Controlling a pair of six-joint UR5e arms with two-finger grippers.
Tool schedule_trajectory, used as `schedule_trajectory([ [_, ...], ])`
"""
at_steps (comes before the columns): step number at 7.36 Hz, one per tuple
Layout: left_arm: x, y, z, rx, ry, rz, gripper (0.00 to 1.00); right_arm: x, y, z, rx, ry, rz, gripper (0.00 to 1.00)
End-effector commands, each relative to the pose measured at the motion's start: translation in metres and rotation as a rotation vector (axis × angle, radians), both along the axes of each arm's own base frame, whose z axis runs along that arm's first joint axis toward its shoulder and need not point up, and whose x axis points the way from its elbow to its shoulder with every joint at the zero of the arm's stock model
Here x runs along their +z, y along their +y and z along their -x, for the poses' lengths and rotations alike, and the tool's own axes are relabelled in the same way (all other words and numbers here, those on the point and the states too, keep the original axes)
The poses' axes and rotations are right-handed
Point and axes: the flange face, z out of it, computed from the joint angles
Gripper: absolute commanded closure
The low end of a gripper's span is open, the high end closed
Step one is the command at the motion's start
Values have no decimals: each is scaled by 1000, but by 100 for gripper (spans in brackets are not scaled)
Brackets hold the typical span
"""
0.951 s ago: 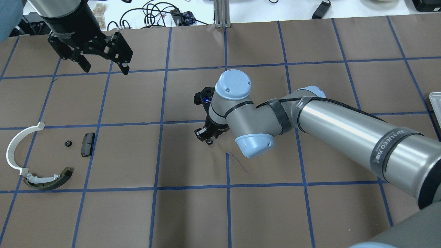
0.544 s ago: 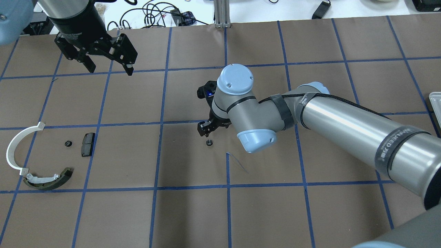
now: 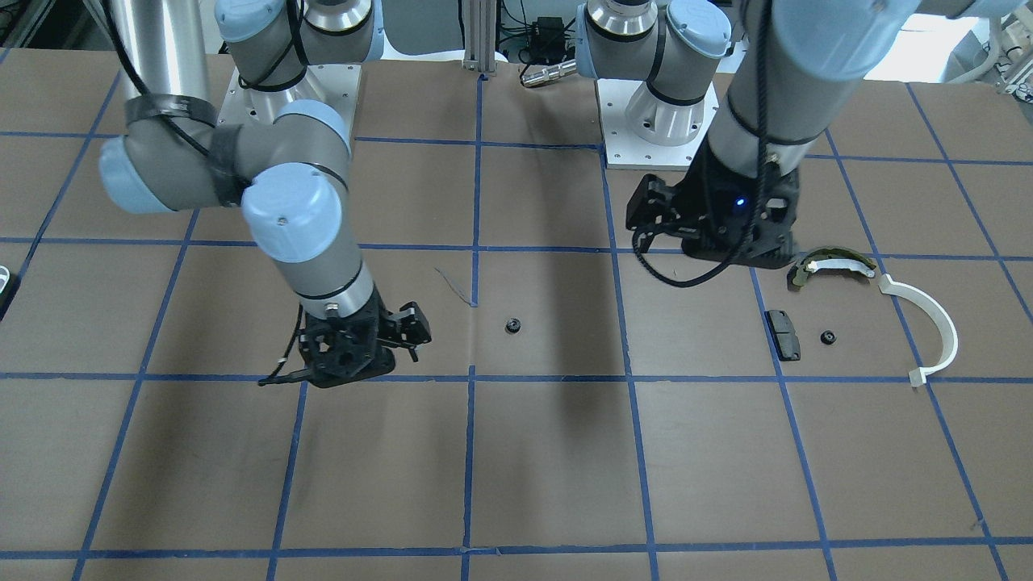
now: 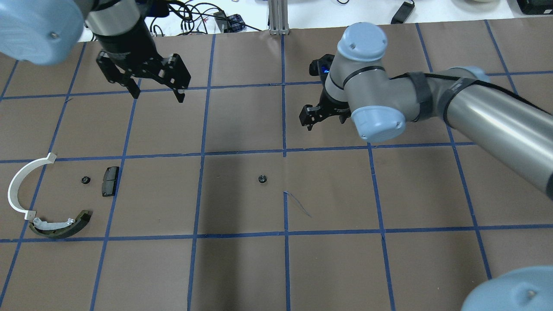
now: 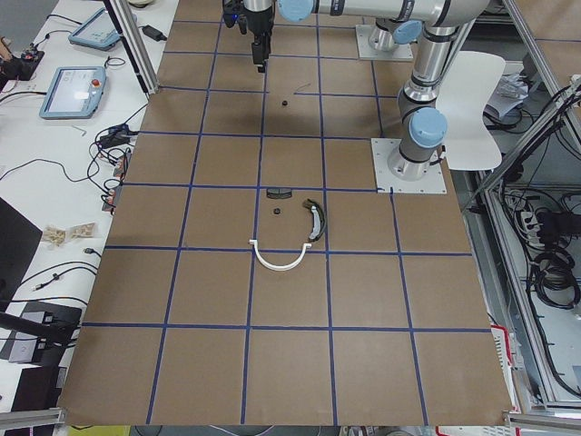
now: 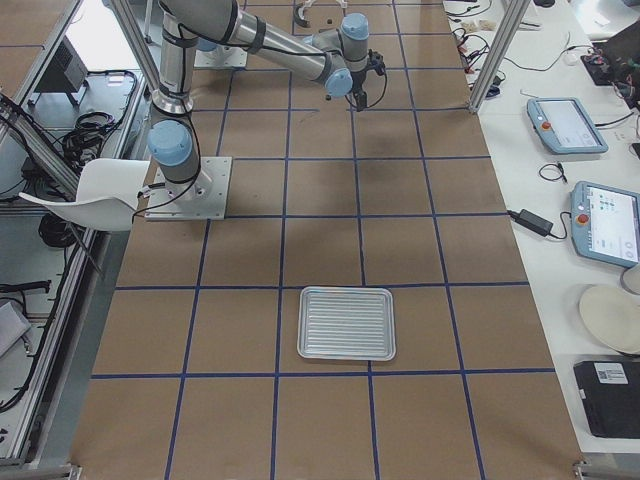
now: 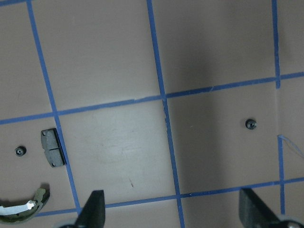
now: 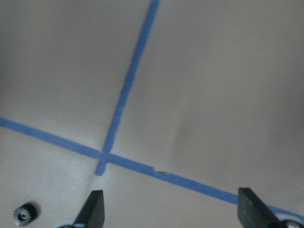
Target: Place bearing gear from tray to pile
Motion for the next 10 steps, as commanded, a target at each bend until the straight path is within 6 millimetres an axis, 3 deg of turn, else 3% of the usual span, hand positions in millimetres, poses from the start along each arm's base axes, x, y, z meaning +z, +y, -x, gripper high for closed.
schedule_trajectory([
  [1, -92, 19, 71, 111, -37, -31, 0, 66, 8, 64, -125, 9, -98, 0],
  [3, -193, 64, 128, 214, -39, 11, 0, 123, 35, 90, -171, 20, -127, 0],
  [4, -234, 83, 141, 241, -17, 64, 0, 141, 40, 110, -207, 35, -117, 0],
  [5, -261, 94, 143, 240, 0, 81, 0, 145, 41, 138, -259, 39, -126, 0],
  [6, -271, 94, 147, 249, 18, 66, 0, 146, 42, 153, -273, 47, -133, 0],
  [7, -276, 91, 149, 243, 22, 74, 0, 159, 59, 150, -281, 74, -170, 0],
  [8, -282, 93, 152, 249, 17, 65, 0, 167, 65, 149, -280, 68, -155, 0],
  [9, -286, 96, 155, 230, 13, 59, 6, 170, 67, 146, -283, 56, -151, 0],
  [10, -284, 93, 155, 228, 17, 72, 40, 168, 69, 149, -305, 81, -158, 0],
])
